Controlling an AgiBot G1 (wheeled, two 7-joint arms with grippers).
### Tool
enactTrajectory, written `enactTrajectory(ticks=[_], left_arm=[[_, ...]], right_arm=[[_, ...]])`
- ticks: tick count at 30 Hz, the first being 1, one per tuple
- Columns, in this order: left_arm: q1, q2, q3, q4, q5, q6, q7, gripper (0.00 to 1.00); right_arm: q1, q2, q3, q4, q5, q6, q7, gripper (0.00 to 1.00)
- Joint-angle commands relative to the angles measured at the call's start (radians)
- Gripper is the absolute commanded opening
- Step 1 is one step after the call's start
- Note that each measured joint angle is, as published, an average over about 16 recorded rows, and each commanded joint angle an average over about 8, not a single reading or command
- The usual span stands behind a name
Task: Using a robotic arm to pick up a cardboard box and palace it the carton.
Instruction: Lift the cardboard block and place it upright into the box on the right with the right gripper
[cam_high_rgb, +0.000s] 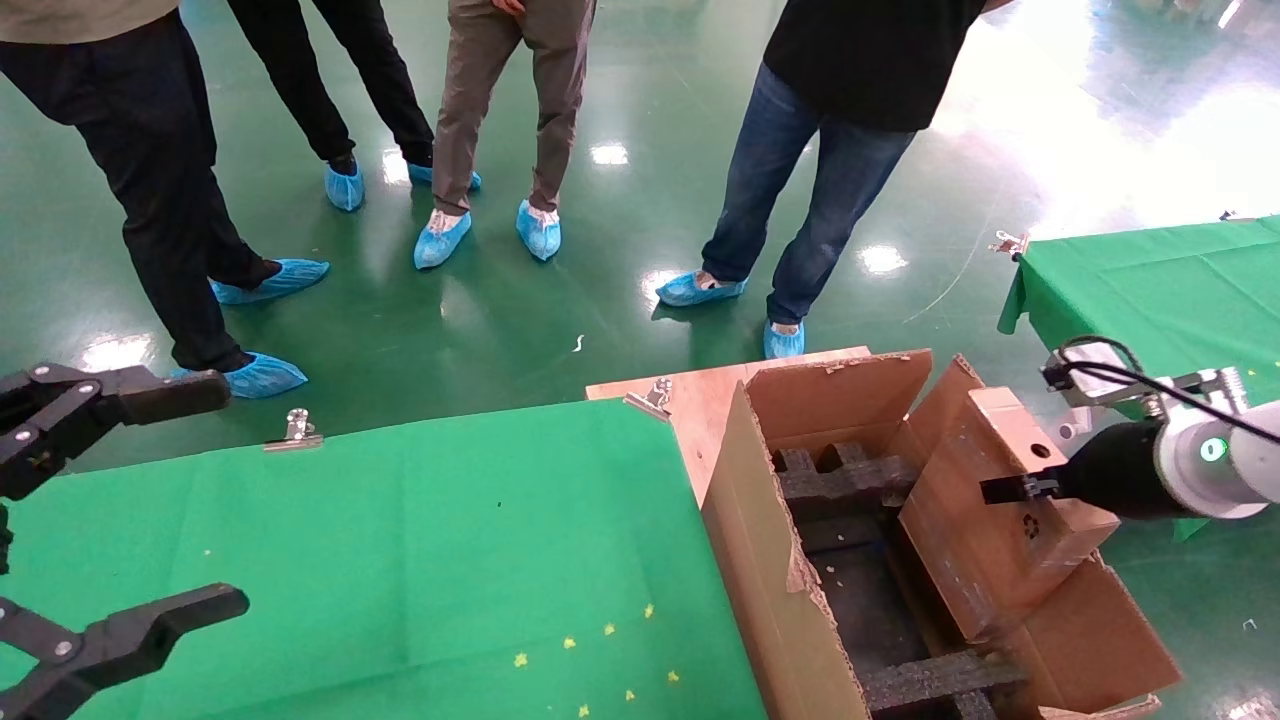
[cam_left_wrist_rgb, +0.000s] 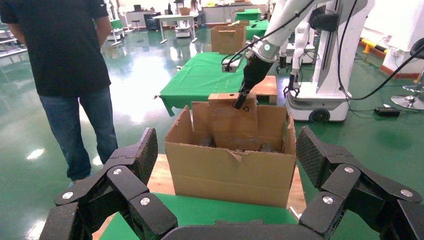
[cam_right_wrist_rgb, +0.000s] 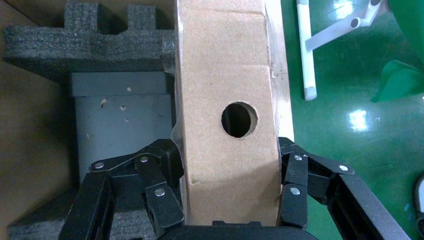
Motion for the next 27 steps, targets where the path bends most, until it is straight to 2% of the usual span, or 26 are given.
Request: enactTrajectory(ticks=[1, 12, 27], left_arm=[[0.000, 0.000, 0.000, 0.000, 0.000, 0.000, 0.000, 1.00], [0.000, 0.000, 0.000, 0.000, 0.000, 0.000, 0.000, 1.00], [0.000, 0.000, 0.000, 0.000, 0.000, 0.000, 0.000, 1.00]], right_arm=[[-0.016, -0.007, -0.006, 0.000, -0.013, 0.019, 0.020, 0.00], [-0.111, -0.041, -0.039, -0.006, -0.109, 0.108, 0.143, 0.00], [-0.210, -0.102, -0.063, -0.024, -0.205, 0.151, 0.300, 0.00]])
